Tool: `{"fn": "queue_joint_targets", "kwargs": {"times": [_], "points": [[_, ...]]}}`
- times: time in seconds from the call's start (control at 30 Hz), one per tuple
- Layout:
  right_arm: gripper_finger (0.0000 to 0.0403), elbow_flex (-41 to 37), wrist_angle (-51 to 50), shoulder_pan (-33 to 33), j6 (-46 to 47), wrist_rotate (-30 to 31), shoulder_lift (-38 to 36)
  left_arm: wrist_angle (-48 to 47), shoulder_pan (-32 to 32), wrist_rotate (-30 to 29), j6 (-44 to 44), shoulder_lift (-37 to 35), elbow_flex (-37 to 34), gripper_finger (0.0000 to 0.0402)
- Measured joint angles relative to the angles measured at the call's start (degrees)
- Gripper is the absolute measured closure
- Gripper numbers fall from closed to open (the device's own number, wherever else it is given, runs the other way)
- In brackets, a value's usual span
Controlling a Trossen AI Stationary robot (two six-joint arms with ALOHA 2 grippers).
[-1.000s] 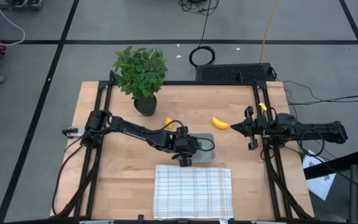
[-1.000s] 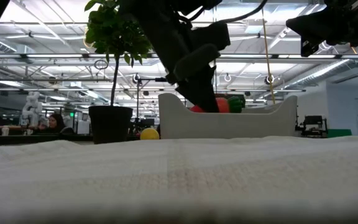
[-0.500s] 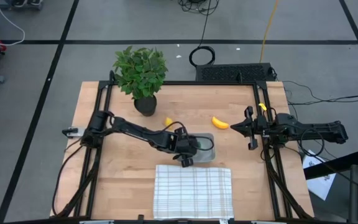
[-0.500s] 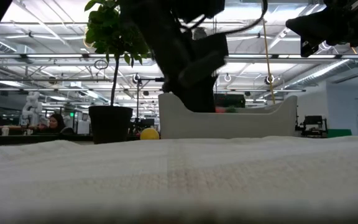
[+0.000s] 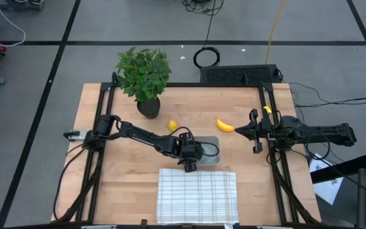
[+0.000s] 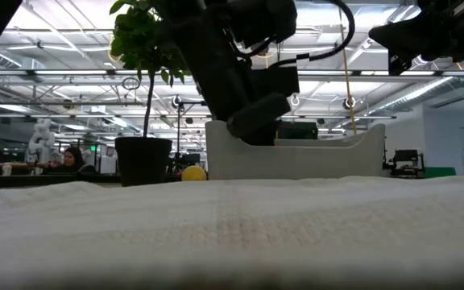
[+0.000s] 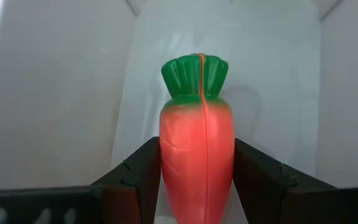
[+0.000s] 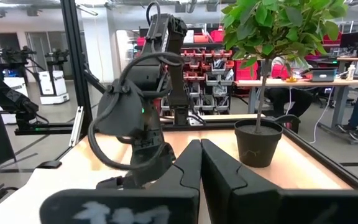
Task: Pick and placing Produce into tupperware
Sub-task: Put the carrot into the gray bin
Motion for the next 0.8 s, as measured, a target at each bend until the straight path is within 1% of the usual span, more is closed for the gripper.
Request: {"fn": "queue_joint_targets", "kwargs": {"times": [0.4,0.5,0.67,0.8], "points": [[0.0403,0.0,0.0,0.0,0.0,0.0,0.0,0.2,0.4,1.0,-0.4,-0.1,0.0,0.0230],[0.0403,0.0,0.0,0.0,0.0,0.0,0.0,0.3,0.8,2.6,-0.4,-0.1,0.0,0.0220],[0.0403,0.0,0.0,0.0,0.0,0.0,0.0,0.3,1.0,2.8,-0.2,-0.1,0.0,0.0194],[0.0403,0.0,0.0,0.0,0.0,0.0,0.0,0.4,1.0,2.9,0.1,-0.1,0.0,0.0182]]}}
